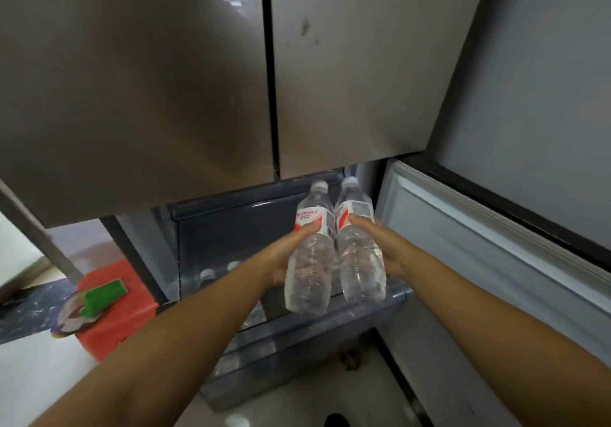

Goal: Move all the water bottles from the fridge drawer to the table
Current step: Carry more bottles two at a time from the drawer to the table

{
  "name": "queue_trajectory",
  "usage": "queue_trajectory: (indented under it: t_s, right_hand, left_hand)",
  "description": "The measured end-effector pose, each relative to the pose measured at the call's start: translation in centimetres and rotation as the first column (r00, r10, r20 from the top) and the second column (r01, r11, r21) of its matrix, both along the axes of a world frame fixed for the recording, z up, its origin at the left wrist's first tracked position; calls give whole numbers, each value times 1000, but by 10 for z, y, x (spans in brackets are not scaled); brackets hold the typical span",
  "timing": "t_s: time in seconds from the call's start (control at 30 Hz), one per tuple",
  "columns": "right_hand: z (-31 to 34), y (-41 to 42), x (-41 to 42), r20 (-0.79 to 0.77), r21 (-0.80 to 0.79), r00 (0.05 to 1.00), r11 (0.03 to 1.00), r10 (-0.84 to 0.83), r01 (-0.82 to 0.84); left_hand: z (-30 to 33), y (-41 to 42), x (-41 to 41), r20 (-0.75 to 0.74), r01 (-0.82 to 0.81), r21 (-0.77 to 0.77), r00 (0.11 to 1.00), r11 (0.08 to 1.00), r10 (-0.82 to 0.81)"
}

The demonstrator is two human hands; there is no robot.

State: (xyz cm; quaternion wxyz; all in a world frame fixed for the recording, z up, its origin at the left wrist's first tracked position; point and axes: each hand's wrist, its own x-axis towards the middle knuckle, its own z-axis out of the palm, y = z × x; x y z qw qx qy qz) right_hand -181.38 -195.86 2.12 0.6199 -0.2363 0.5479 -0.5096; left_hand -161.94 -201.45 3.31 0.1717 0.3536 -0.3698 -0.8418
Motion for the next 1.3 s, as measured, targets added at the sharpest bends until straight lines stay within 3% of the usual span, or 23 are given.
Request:
queue_trajectory:
  t_s: [0.1,0.2,0.3,0.4,0.5,0.67,0.8,1.03,1.3]
  right_hand:
    - [3,40,-1,-342,-89,924,985,-169,147]
    - [-1,86,-7,-622,-149,730,958,-285,247]
    - [-4,136,-14,-758,-110,578,933,-302,343]
    - [-12,184,-17,-852,-101,443,918,-279,383]
    - [-24,226,-19,-902,-53,367,901,-229,431]
    - [-50,292,-18,-909,43,364,827,-200,561]
    - [-66,360,-1,-888,78,378,722,-264,688]
    - [-72,500,46,-882,123,344,546,-322,828]
    - [-75,676,116,-907,167,254,265,-337,950]
  left_hand:
    - [0,27,-22,26,52,-143,998,988,-48]
    - [-4,57,-50,55,75,-239,996,968,-64]
    - [-13,77,-78,282,189,-575,959,796,-24]
    - [-24,98,-95,367,335,-679,926,654,-94]
    - [-33,125,-103,364,358,-708,924,609,-121]
    - [-63,163,-111,516,535,-712,838,455,-178]
    - [-77,218,-113,656,693,-674,721,256,-223]
    - [-98,343,-104,627,713,-676,689,187,-362]
    - [-105,503,-93,678,767,-640,535,-46,-504]
